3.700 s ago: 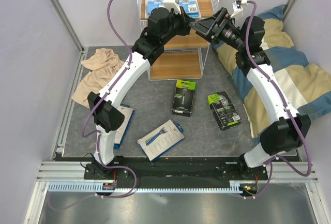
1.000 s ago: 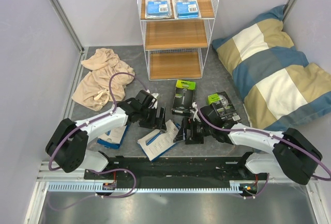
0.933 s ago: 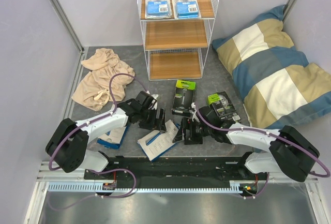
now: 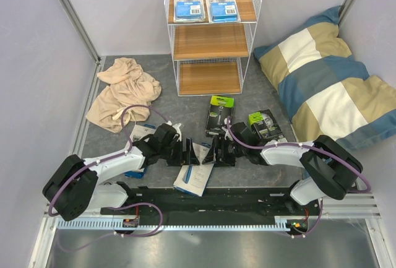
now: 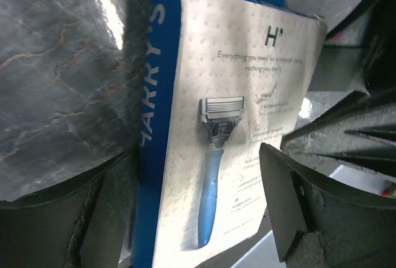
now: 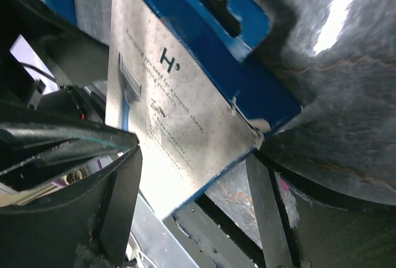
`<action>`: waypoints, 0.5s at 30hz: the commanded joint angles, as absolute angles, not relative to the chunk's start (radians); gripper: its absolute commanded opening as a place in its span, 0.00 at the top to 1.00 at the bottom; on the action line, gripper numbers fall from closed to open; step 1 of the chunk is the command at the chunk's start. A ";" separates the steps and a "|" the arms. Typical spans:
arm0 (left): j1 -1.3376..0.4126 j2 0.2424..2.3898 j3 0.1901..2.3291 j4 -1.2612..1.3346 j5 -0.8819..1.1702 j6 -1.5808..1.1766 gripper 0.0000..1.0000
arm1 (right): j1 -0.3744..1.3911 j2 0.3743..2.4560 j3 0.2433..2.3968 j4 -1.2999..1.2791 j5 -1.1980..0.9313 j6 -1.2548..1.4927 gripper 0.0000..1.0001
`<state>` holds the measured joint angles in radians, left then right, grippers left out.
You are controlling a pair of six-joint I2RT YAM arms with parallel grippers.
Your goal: Place and organize the shaving razors onto the shelf
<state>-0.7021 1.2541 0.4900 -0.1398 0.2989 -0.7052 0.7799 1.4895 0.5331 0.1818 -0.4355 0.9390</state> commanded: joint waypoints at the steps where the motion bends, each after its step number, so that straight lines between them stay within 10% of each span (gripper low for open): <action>1: -0.738 1.270 0.439 -0.072 0.414 -0.816 0.18 | 0.784 1.509 0.581 0.279 -0.417 0.913 0.24; 15: -0.815 1.328 0.399 0.041 0.408 -0.903 0.71 | 0.784 1.496 0.552 0.281 -0.454 0.916 0.25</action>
